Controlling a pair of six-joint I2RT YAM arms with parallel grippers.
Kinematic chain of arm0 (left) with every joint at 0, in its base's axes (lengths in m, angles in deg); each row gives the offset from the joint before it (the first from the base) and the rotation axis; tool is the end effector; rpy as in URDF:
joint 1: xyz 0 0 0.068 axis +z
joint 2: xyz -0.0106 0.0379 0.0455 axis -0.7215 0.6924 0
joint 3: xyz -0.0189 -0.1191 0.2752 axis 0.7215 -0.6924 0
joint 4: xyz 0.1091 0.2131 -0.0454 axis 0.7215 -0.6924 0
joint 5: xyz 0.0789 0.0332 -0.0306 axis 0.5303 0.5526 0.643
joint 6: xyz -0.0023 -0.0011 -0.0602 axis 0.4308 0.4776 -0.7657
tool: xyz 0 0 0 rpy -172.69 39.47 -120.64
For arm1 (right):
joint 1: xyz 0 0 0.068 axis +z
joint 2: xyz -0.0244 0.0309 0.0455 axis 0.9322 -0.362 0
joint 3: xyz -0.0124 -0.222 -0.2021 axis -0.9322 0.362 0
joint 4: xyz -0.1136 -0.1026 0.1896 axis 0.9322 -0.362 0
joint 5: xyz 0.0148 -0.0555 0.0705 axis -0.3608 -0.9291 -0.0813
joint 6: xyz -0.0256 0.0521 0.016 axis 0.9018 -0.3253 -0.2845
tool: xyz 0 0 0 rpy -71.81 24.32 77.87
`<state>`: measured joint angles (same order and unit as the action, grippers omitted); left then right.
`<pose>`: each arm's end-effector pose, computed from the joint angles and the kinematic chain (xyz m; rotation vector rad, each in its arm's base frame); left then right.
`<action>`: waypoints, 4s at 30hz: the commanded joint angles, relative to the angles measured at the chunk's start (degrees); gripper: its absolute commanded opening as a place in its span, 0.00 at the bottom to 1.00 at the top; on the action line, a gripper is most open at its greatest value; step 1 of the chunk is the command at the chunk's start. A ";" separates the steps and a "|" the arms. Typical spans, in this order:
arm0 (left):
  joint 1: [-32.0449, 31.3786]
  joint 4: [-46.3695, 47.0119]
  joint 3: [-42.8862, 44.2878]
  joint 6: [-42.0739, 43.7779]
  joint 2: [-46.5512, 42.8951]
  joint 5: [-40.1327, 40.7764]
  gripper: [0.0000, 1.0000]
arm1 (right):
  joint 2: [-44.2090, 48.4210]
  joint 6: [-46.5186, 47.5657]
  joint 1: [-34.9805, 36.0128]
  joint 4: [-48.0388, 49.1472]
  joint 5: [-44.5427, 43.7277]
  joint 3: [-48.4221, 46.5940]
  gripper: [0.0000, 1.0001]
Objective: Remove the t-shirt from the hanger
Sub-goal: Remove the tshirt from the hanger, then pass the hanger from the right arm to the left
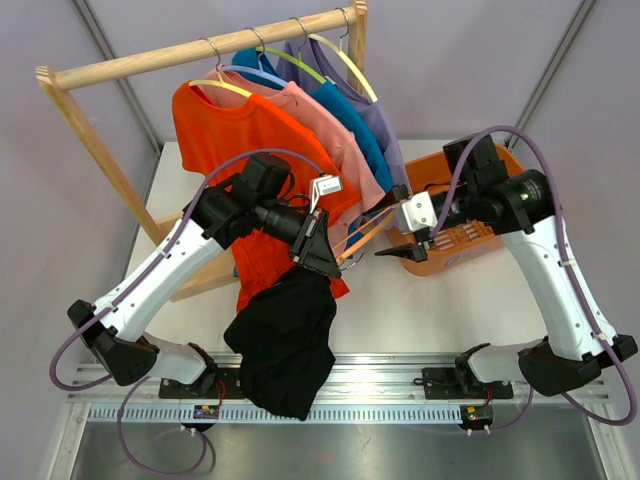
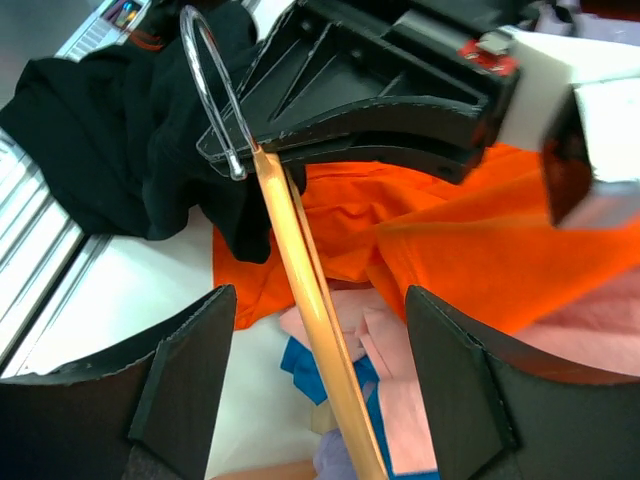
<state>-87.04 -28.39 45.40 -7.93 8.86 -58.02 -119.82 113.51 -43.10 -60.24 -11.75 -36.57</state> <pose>0.1639 -0.1912 0.4351 1.0328 2.2146 -1.6422 0.1495 0.1154 0.4839 -1.8385 0.7775 0.6671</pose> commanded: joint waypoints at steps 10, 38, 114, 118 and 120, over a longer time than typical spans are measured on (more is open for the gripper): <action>-0.71 7.64 2.92 -2.68 -1.46 -4.38 0.00 | -2.37 -2.07 11.51 -1.37 -12.71 5.61 0.23; -0.70 4.47 -7.88 -7.77 -19.74 46.23 0.70 | -2.54 -52.77 1.31 9.62 -19.31 4.39 0.00; 6.32 13.11 -28.64 -2.78 -40.30 39.74 0.88 | 3.96 -29.70 -12.40 -1.51 -9.91 2.89 0.00; 6.32 10.72 -24.94 5.12 -42.85 40.80 0.91 | 1.94 -22.83 -12.40 -7.06 -5.95 1.05 0.00; 6.32 11.94 -23.62 7.59 -42.95 40.27 0.91 | 0.62 -20.02 -12.31 -9.61 -4.02 -0.18 0.00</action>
<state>-80.92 -16.56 18.45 -7.65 -33.74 -18.26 -118.51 86.40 -55.28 -61.42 -22.13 -32.72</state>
